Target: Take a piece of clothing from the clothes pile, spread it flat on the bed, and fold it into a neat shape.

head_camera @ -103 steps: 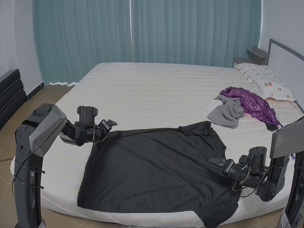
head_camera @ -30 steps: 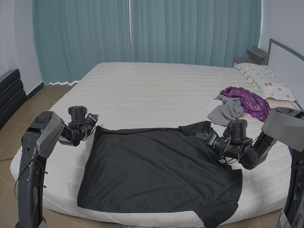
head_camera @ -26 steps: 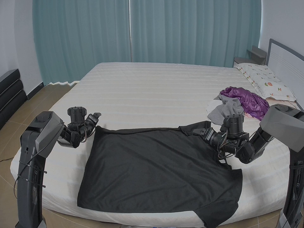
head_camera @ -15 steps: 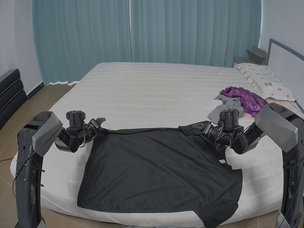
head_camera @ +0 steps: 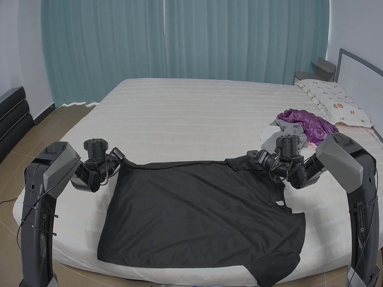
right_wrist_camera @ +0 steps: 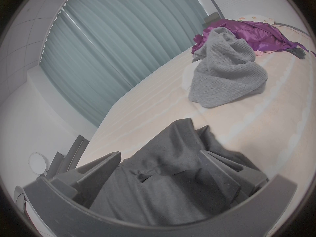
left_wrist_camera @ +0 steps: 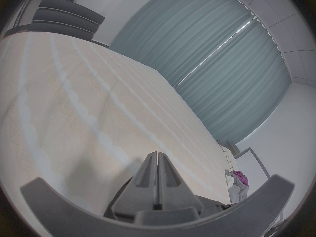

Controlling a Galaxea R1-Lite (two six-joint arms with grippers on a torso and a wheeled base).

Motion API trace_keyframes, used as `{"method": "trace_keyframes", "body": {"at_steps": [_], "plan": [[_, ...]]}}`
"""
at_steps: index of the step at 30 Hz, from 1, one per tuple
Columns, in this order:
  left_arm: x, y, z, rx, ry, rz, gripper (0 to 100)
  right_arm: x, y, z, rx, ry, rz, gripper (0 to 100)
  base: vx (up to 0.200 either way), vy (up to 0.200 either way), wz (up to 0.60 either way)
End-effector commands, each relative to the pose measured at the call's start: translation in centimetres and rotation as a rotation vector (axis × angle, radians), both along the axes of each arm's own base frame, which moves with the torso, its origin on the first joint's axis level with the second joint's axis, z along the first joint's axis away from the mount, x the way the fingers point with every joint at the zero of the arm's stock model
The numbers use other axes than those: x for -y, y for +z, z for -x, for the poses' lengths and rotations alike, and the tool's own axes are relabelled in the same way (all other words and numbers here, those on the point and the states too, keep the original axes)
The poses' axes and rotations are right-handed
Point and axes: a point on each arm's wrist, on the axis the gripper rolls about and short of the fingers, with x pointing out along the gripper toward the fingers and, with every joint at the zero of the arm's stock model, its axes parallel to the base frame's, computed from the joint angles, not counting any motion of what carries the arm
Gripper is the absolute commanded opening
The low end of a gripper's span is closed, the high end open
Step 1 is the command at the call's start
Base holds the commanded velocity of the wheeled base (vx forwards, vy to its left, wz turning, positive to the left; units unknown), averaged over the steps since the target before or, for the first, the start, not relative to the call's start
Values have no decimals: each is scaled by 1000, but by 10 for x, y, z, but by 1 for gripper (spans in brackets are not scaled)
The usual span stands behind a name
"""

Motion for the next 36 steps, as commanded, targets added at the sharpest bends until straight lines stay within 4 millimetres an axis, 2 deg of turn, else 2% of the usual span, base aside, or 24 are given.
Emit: {"method": "trace_keyframes", "body": {"at_steps": [1, 8, 10, 13, 18, 21, 27, 33, 36], "plan": [[-1, -4, -2, 1, 10, -1, 0, 3, -6, -2, -11, -5, 2, 100, 0, 0, 0], [-1, -8, -3, -5, 16, -6, 0, -9, 15, 6, -20, 10, -51, 100, 0, 0, 0], [-1, -9, -2, -8, 15, -6, 0, -11, 27, 6, -11, 9, -74, 100, 0, 0, 0], [-1, -9, -2, -8, 15, -6, 0, -15, 33, 9, -36, 16, -71, 100, 0, 0, 0], [0, -10, -1, -14, 13, -6, 0, -20, 23, 13, -91, 24, -69, 100, 0, 0, 0], [0, -10, -1, -14, 13, -6, 0, -29, 8, 15, -135, 36, -68, 100, 0, 0, 0], [0, -12, 0, -22, 15, -7, 0, -38, 6, 16, -193, 63, -125, 100, 0, 0, 0], [0, -14, 1, -30, 26, -11, 0, -42, -14, 0, -235, 37, -143, 100, 0, 0, 0], [0, -14, 1, -30, 32, -13, 0, -43, -16, -7, -217, 23, -140, 100, 0, 0, 0]]}}
